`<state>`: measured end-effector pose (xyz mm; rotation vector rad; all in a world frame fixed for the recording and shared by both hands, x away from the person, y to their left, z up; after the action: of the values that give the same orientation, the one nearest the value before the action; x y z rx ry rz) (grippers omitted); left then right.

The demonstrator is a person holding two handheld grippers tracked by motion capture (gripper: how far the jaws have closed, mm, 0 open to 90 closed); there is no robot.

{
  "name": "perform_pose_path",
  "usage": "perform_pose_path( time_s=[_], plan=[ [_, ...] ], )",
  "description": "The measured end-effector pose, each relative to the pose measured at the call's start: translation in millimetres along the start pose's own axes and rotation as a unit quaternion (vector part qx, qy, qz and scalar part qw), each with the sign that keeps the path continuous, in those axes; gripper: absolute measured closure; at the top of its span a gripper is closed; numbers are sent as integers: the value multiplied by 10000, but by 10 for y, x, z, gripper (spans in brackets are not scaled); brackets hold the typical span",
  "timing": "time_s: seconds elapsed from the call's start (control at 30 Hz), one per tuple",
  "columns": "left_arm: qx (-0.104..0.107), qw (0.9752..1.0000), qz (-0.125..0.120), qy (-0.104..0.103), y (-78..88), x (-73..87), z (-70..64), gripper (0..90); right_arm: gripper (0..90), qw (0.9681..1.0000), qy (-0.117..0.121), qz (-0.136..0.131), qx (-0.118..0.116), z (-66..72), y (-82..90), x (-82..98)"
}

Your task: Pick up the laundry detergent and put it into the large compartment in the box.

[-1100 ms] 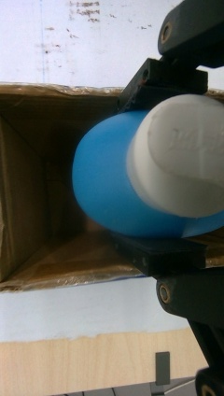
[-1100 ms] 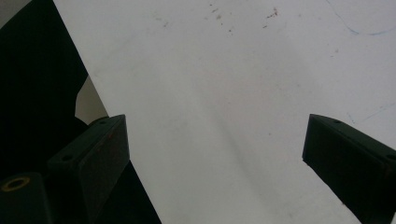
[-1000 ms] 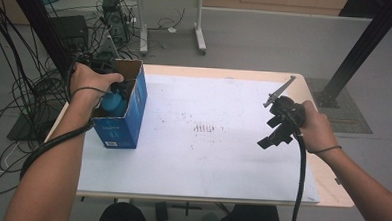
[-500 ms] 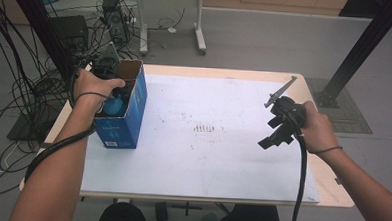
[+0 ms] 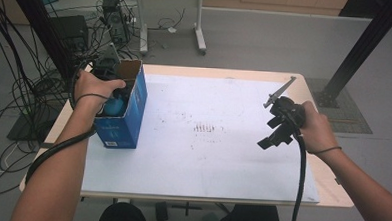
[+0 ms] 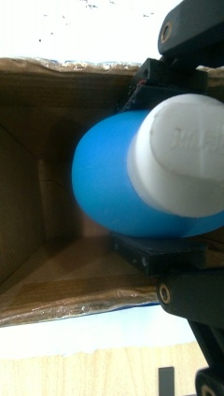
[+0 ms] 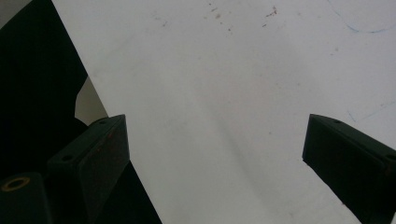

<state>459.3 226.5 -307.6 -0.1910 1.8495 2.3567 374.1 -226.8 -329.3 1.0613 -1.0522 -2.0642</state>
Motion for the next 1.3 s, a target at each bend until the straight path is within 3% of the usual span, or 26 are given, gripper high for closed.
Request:
perform_pose_path(
  time_s=[1.3],
  plan=[
    [23,9999,-37,158,-12,5,16,378,76,10000,22,11,-14,-17,-1,14]
  ],
)
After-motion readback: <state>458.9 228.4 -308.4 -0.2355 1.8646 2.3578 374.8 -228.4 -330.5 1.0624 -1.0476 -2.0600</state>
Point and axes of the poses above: each handheld gripper's, and its own axes: y roughly backward along the jaws, x roughly out of its underside, z roughly to its left, the point moved 5 cm from there along -y, roughly forward along the jaws, and after that the axes turned 15 degrees about -x, right-handed, at the moved point
